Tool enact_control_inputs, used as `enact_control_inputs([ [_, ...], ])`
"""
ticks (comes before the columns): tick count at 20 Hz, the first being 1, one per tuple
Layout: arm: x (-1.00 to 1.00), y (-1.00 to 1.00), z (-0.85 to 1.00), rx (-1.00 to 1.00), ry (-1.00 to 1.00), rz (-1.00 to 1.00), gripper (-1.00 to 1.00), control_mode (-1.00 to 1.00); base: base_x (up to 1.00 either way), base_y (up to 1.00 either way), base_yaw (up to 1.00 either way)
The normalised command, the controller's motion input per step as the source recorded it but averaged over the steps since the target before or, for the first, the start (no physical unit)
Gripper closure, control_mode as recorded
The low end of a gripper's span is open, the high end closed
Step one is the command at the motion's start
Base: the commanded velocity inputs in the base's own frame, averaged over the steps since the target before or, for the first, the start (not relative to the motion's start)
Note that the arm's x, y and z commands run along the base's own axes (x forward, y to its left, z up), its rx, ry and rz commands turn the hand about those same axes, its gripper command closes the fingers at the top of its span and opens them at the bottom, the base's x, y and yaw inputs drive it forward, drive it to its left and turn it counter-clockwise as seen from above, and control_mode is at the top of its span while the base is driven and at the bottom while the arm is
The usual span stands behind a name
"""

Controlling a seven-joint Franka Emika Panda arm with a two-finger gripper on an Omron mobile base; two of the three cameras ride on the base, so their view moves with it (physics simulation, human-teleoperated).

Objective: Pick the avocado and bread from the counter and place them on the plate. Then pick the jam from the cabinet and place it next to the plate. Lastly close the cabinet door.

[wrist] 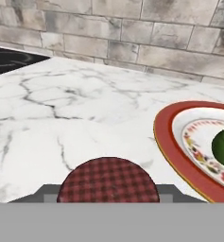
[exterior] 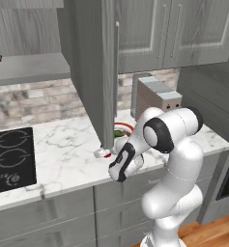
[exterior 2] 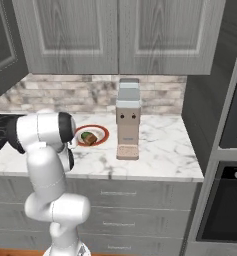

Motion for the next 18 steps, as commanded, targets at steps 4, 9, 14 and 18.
enact_control_inputs([
  [4, 0.39, 0.0, -0.02, 0.0, 0.0, -0.06, 1.0, -1.0, 0.0, 0.0, 0.0],
  [9, 0.47, 0.02, -0.06, 0.0, 0.0, -0.06, 1.0, -1.0, 0.0, 0.0, 0.0],
  [14, 0.3, 0.1, -0.13, 0.0, 0.0, -0.03, 1.0, -1.0, 0.0, 0.0, 0.0],
  [18, 0.14, 0.1, -0.21, 0.0, 0.0, -0.01, 1.0, -1.0, 0.0, 0.0, 0.0],
])
